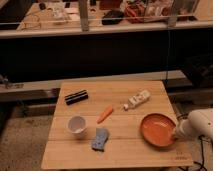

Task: Drag the ceramic bowl in a circle

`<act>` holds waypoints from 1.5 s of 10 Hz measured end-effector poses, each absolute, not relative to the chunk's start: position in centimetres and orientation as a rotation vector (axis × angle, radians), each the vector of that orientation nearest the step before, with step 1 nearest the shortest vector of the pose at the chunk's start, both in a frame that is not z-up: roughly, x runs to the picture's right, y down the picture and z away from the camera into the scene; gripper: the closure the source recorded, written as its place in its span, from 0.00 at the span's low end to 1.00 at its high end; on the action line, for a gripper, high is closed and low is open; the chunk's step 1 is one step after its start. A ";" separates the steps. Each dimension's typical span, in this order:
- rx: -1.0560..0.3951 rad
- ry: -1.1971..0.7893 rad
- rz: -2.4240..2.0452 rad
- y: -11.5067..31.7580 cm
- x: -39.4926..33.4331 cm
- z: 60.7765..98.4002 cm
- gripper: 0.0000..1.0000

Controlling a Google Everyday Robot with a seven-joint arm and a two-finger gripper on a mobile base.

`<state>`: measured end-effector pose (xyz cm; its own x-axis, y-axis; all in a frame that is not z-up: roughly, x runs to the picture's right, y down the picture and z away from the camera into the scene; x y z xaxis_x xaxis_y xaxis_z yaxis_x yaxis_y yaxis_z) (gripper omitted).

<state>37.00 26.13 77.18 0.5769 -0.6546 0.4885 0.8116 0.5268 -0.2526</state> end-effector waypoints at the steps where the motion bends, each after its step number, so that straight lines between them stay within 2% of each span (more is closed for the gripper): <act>1: -0.470 -0.359 -0.900 24.7 35.0 78.0 1.00; 4: -0.447 -0.398 -0.960 23.2 27.7 79.6 1.00; 6: -0.455 -0.468 -1.084 25.4 21.7 79.3 1.00; 8: -0.467 -0.483 -1.114 26.7 20.2 78.7 1.00; 11: -0.492 -0.499 -1.102 28.9 21.2 77.5 1.00; 15: -0.547 -0.463 -1.040 31.9 28.9 75.7 1.00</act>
<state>28.88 31.87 75.73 0.4333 -0.6742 0.5981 0.8956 0.3962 -0.2021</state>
